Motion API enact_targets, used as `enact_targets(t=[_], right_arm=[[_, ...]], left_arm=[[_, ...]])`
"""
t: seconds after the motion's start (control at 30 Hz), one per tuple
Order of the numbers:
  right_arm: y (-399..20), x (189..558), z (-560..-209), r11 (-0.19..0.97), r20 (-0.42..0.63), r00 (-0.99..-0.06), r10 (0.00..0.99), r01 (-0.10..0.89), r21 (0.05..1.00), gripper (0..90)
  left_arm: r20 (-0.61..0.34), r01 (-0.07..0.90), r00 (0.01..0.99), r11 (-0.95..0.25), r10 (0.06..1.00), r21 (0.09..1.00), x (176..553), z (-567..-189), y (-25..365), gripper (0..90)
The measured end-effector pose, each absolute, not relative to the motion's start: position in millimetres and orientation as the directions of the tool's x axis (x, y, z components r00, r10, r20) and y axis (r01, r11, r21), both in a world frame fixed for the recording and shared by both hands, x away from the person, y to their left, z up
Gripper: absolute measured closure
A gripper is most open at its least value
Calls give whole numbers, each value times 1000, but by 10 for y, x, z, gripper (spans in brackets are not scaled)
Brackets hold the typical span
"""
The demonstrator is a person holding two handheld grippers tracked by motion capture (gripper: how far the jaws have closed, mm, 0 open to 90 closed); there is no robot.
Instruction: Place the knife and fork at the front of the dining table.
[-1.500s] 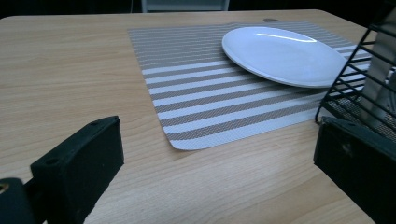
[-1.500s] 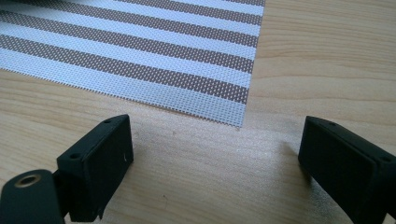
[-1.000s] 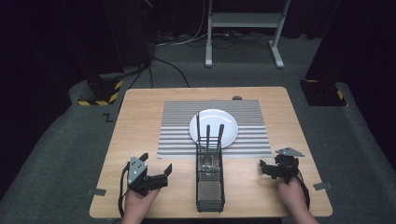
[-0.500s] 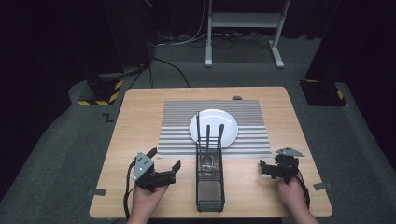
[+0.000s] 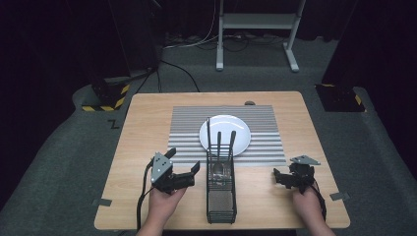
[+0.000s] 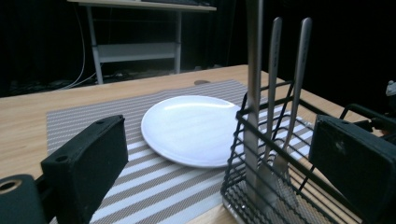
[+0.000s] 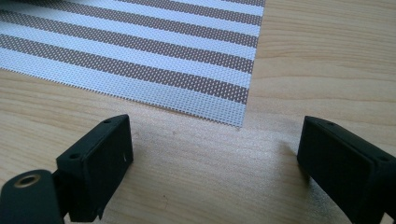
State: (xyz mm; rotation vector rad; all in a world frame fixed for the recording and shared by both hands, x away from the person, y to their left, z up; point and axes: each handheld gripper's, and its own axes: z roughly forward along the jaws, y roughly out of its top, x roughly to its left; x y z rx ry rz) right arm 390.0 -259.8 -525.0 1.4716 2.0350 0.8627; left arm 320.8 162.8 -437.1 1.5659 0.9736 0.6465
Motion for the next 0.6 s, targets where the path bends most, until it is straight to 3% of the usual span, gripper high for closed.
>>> enact_targets(t=[0.6], right_arm=[[-2597,3899,-5250,221,-18,-305,952,649,728,101]], left_arm=[[-88,242,512,-46,855,969,3401,-4288,1391,148]])
